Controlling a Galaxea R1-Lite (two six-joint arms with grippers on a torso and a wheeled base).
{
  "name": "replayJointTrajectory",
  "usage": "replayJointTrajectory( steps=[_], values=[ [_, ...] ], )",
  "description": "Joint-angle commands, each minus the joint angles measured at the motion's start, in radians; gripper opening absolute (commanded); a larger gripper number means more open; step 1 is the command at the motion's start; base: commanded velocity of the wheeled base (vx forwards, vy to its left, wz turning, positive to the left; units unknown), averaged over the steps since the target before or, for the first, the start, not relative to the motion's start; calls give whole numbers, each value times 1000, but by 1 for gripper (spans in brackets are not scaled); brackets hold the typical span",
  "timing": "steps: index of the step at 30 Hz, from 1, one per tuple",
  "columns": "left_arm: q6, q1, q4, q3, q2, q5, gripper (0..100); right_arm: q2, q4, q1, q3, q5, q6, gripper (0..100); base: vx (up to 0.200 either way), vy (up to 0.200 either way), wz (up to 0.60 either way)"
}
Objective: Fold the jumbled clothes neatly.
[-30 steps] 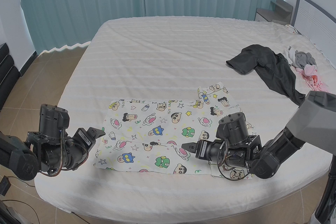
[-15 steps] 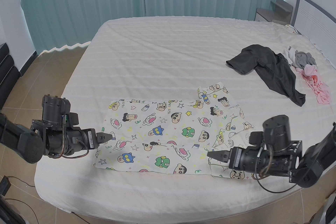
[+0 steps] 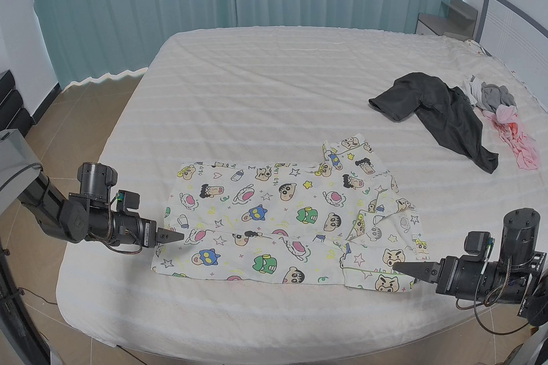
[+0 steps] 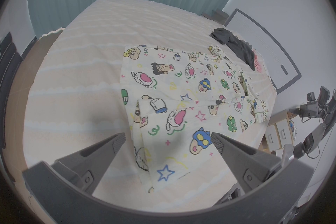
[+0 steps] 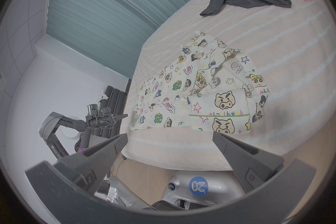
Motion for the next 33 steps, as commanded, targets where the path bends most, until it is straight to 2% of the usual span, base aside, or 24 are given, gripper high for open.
replayJointTrajectory(
  steps=[1, 10, 14, 33],
  values=[
    [3, 20, -6, -29, 74, -26, 100, -26, -3, -8, 17, 3, 0, 100, 0, 0, 0],
    [5, 16, -9, -70, 135, -68, 100, -16, -3, 0, 22, 9, 2, 100, 0, 0, 0],
    [6, 16, -9, -87, 158, -69, 100, -22, -3, -2, 22, 30, 2, 100, 0, 0, 0],
    [11, 13, -10, -106, 191, -66, 100, -14, -3, 0, 24, 33, 3, 100, 0, 0, 0]
  ],
)
